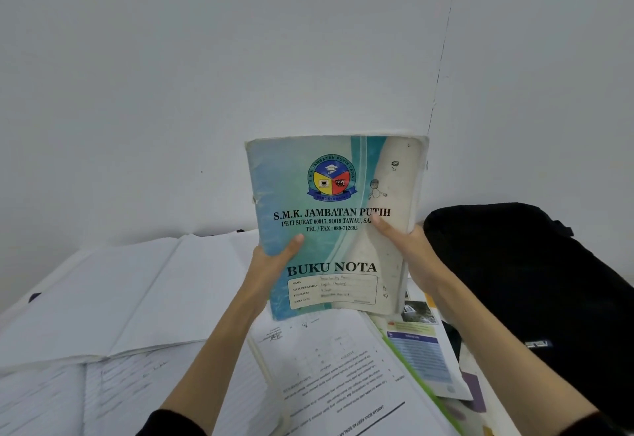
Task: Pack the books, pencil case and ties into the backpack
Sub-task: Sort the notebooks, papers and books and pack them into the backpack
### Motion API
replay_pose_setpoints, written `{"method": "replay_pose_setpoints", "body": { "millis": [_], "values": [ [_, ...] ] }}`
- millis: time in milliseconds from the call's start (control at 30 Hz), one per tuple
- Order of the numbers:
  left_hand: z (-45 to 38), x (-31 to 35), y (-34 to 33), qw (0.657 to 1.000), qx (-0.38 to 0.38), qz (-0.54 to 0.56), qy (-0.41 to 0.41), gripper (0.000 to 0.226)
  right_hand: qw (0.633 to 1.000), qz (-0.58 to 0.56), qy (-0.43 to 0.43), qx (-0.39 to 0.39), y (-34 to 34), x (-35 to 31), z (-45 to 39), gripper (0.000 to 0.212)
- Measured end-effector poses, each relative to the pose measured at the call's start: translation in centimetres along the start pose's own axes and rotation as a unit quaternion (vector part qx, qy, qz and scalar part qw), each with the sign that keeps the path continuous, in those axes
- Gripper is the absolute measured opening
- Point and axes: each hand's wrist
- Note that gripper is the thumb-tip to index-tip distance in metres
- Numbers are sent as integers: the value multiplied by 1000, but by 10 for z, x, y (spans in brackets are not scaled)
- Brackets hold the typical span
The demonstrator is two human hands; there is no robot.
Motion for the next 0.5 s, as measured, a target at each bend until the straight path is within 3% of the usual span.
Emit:
{"method": "replay_pose_setpoints", "body": {
  "millis": [133,233,300,400,500],
  "values": [
    [-5,18,-5,1000,19,-7,-1,35,999,48,-15,-20,12,-8,5,47],
    [-9,33,-18,999,-13,-22,28,27,997,24,-51,-49,33,-21,15,43],
    [-12,41,-32,997,-50,-15,52,34,992,-64,-88,-58,52,-26,25,44],
    [-19,49,-63,986,-140,7,91,36,982,-137,-113,-58,81,-35,44,68],
    [-26,45,-103,966,-221,29,132,39,991,-100,-91,3,116,-48,59,54]
  ]
}}
Point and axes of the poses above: each hand's wrist, its own z-axis away from the middle knuckle, its own y-axis out of the back of the hand, x = y × z, and after that the axes turned 5 degrees about -z, right-handed
